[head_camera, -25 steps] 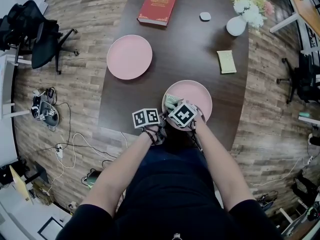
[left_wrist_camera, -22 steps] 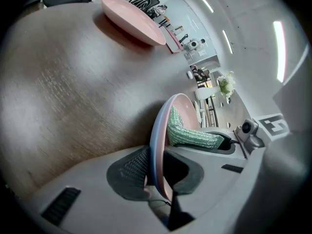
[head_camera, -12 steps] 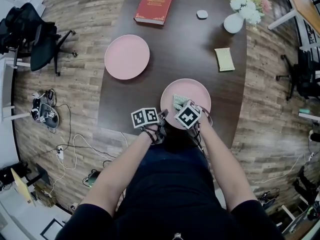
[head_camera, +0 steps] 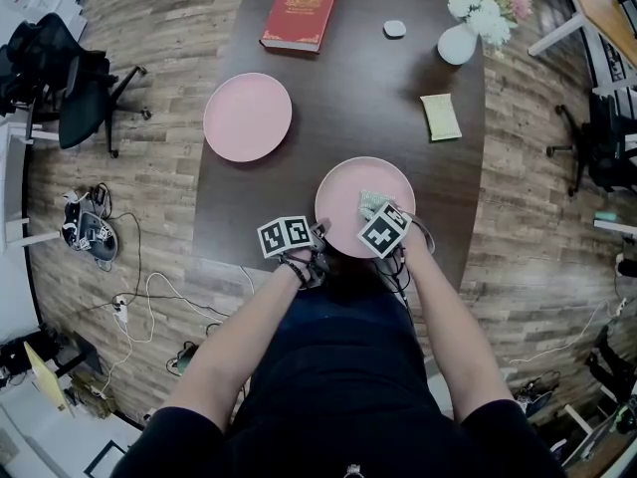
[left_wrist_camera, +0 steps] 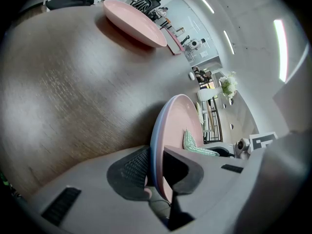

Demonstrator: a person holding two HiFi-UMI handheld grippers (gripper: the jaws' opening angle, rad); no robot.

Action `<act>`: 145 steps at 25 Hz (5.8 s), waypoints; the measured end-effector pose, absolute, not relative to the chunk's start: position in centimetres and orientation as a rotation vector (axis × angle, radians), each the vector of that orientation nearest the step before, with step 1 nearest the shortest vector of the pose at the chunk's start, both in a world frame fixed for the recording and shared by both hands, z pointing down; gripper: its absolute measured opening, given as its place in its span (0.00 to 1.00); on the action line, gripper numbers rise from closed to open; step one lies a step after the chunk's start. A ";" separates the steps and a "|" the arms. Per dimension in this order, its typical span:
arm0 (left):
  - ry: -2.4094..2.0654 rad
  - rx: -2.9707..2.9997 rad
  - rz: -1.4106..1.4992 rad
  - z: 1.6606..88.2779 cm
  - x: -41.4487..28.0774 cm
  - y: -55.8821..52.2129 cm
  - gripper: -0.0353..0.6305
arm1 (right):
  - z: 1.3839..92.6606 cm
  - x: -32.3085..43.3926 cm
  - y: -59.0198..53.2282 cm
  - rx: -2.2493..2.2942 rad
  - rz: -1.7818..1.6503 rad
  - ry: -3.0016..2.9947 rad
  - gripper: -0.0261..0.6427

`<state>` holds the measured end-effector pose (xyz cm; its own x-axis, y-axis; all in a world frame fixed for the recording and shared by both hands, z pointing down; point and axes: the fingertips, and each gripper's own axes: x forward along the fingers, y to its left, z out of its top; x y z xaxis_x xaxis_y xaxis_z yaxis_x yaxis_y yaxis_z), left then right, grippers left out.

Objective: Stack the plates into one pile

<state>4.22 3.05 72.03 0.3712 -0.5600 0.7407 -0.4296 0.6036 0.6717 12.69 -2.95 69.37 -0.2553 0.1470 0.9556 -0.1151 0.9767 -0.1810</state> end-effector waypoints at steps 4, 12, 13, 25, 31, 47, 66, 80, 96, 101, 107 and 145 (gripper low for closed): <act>-1.252 0.985 -0.108 72.1 4.1 3.0 0.12 | 69.7 14.1 -3.6 0.004 0.200 -1.760 0.17; -1.261 0.971 -0.108 72.2 4.1 3.0 0.12 | 70.5 16.6 -5.1 0.085 0.034 -1.629 0.17; -1.261 0.969 -0.108 72.3 4.0 3.0 0.12 | 70.5 16.8 -5.2 0.091 0.007 -1.614 0.17; -1.250 0.975 -0.061 72.2 4.2 2.2 0.12 | 69.9 17.4 -5.9 0.170 -0.104 -1.585 0.17; -1.222 1.064 -0.015 71.4 4.6 1.4 0.20 | 67.9 16.6 -6.3 0.244 -0.027 -1.678 0.17; -1.122 1.489 0.359 68.9 -0.5 -4.3 0.27 | 63.5 17.8 -5.4 0.441 0.119 -1.799 0.17; -0.883 1.794 0.679 70.5 1.4 -10.2 0.26 | 65.0 17.3 -3.7 0.451 0.025 -1.847 0.17; -0.889 1.771 0.627 71.0 2.5 -10.2 0.12 | 68.5 17.8 -3.3 0.366 0.089 -1.854 0.17; -0.961 1.715 0.585 71.1 2.1 -10.1 0.11 | 69.3 16.7 -0.9 0.408 0.403 -1.853 0.17; -0.966 1.709 0.573 71.1 2.1 -10.1 0.11 | 69.2 15.7 0.1 0.415 0.507 -1.868 0.17; -0.969 1.706 0.577 71.1 1.9 -10.0 0.11 | 68.9 13.9 1.7 0.408 0.646 -1.894 0.17; -0.982 1.650 0.540 71.2 1.5 -9.6 0.12 | 68.2 4.0 1.2 0.497 1.026 -2.049 0.17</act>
<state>1.54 -9.61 71.21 0.5541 -0.3279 0.7652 -0.8218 -0.0689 0.5656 3.99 1.25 68.19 -0.6230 -0.0018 0.7822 -0.6274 0.5984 -0.4983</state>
